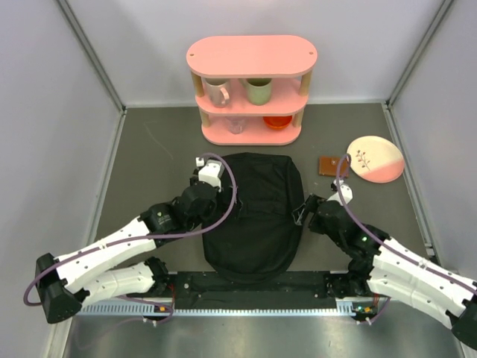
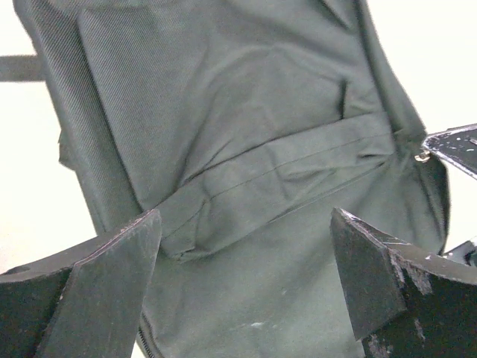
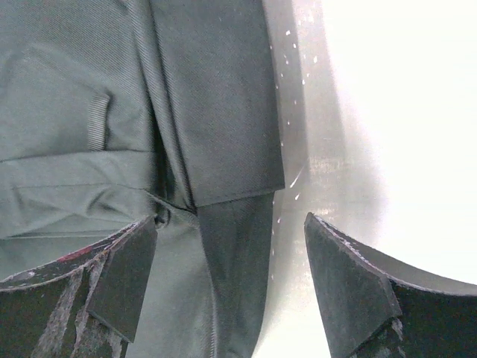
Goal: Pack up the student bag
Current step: Unzip the student bag at the center of the board.
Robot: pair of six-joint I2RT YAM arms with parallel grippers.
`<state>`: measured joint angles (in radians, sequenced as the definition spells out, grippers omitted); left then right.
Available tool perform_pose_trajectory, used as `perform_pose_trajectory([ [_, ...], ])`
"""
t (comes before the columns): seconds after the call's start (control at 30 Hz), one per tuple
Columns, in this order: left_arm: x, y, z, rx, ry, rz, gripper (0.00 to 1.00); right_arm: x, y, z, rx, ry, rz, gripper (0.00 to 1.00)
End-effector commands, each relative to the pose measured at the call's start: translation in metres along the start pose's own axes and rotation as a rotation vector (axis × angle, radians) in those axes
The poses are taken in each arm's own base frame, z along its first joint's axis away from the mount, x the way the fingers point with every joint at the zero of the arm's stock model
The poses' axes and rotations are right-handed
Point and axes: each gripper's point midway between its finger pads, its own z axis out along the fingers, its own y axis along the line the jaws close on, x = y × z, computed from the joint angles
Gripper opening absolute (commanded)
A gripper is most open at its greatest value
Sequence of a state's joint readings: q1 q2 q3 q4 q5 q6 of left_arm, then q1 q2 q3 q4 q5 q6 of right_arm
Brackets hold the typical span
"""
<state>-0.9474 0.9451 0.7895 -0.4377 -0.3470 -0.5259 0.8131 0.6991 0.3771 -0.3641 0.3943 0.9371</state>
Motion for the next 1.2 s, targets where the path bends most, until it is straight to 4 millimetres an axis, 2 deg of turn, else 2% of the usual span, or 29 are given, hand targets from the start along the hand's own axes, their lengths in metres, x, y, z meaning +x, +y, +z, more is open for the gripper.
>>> perform_pose_trajectory([
  [0.0, -0.042, -0.025, -0.006, 0.090, -0.107, -0.045, 0.99, -0.038, 0.008, -0.017, 0.002, -0.105, 0.000, 0.81],
  [0.13, -0.060, -0.039, -0.006, 0.126, -0.145, -0.077, 0.99, -0.044, 0.004, -0.018, 0.015, -0.112, 0.006, 0.84],
  [0.23, -0.072, -0.055, 0.000, 0.168, -0.149, -0.078, 0.99, -0.035, 0.000, -0.013, 0.027, -0.066, 0.009, 0.85],
  [0.4, -0.076, -0.072, 0.024, 0.166, -0.102, -0.063, 0.99, -0.019, 0.002, -0.010, 0.006, 0.005, 0.017, 0.85],
  [0.43, -0.081, -0.077, 0.026, 0.176, -0.105, -0.063, 0.99, -0.017, 0.003, -0.010, 0.000, 0.009, 0.024, 0.85],
  [0.5, -0.073, -0.088, 0.041, 0.196, -0.058, -0.055, 0.97, -0.008, 0.002, -0.009, -0.018, 0.032, 0.044, 0.85],
  [0.53, -0.079, -0.096, 0.044, 0.221, -0.061, -0.057, 0.96, -0.003, 0.000, -0.007, -0.025, 0.038, 0.054, 0.85],
  [0.57, -0.069, -0.102, 0.056, 0.228, -0.015, -0.048, 0.95, 0.000, 0.001, -0.007, -0.042, 0.047, 0.070, 0.84],
  [0.63, -0.071, -0.113, 0.065, 0.253, 0.005, -0.040, 0.92, 0.008, -0.002, -0.004, -0.053, 0.058, 0.085, 0.84],
  [0.67, -0.059, -0.118, 0.078, 0.261, 0.054, -0.027, 0.90, 0.009, 0.002, -0.003, -0.076, 0.060, 0.102, 0.83],
  [0.8, -0.045, -0.127, 0.103, 0.247, 0.131, -0.010, 0.82, 0.018, 0.002, -0.002, -0.091, 0.084, 0.134, 0.84],
  [0.83, -0.031, -0.121, 0.111, 0.218, 0.176, -0.004, 0.80, 0.019, 0.002, -0.001, -0.090, 0.088, 0.141, 0.83],
  [0.9, -0.027, -0.121, 0.117, 0.201, 0.201, 0.004, 0.80, 0.020, 0.001, -0.001, -0.088, 0.090, 0.140, 0.84],
  [1.0, -0.013, -0.119, 0.128, 0.180, 0.253, 0.015, 0.75, 0.017, 0.003, -0.001, -0.092, 0.083, 0.140, 0.83],
  [1.07, 0.000, -0.115, 0.136, 0.156, 0.289, 0.021, 0.67, 0.017, 0.003, -0.001, -0.088, 0.083, 0.128, 0.83],
  [1.17, 0.009, -0.108, 0.144, 0.106, 0.314, 0.026, 0.66, 0.016, 0.006, 0.000, -0.087, 0.088, 0.114, 0.84],
])
